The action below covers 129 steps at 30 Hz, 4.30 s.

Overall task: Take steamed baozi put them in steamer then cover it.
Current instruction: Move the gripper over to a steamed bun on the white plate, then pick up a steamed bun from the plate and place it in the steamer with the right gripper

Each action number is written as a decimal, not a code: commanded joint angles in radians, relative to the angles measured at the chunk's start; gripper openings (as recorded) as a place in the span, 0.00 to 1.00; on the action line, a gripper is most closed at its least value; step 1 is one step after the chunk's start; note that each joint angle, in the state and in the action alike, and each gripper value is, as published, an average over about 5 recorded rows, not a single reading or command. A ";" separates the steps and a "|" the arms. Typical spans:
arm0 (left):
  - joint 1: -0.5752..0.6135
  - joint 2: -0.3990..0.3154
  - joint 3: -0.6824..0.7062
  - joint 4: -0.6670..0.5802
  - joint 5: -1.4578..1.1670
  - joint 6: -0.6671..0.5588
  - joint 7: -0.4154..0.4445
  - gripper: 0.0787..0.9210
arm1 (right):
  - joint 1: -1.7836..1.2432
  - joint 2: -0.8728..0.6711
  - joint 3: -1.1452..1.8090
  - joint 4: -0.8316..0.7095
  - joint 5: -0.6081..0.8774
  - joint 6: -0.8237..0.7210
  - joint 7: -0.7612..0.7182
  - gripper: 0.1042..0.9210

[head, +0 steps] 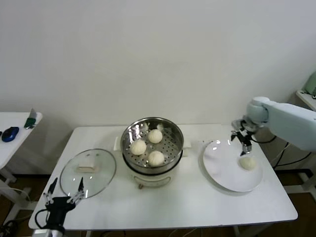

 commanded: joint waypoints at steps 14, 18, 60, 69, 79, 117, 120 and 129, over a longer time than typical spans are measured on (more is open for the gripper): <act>0.000 -0.010 0.001 0.003 0.006 0.007 -0.004 0.88 | -0.245 0.069 0.151 -0.354 -0.064 0.091 -0.023 0.88; 0.000 -0.011 0.000 0.005 0.003 0.007 -0.004 0.88 | -0.247 0.084 0.157 -0.390 -0.072 0.106 -0.022 0.88; -0.017 -0.008 0.020 -0.001 0.018 0.010 -0.003 0.88 | -0.040 0.074 0.104 -0.246 0.139 -0.007 -0.056 0.66; -0.022 0.002 0.038 0.002 0.004 -0.002 0.001 0.88 | 0.345 0.152 -0.152 -0.095 0.513 -0.145 -0.042 0.67; -0.032 0.025 0.063 -0.002 0.013 -0.007 0.003 0.88 | 0.509 0.291 -0.296 0.124 0.819 -0.262 0.042 0.67; -0.041 0.059 0.031 0.019 -0.040 -0.013 0.003 0.88 | 0.221 0.655 -0.399 -0.084 0.748 -0.266 0.066 0.68; -0.043 0.061 0.032 0.021 -0.039 -0.011 0.003 0.88 | 0.217 0.658 -0.398 -0.093 0.741 -0.264 0.066 0.68; -0.049 0.054 0.039 0.015 -0.031 -0.010 0.002 0.88 | 0.225 0.648 -0.372 -0.069 0.716 -0.268 0.077 0.83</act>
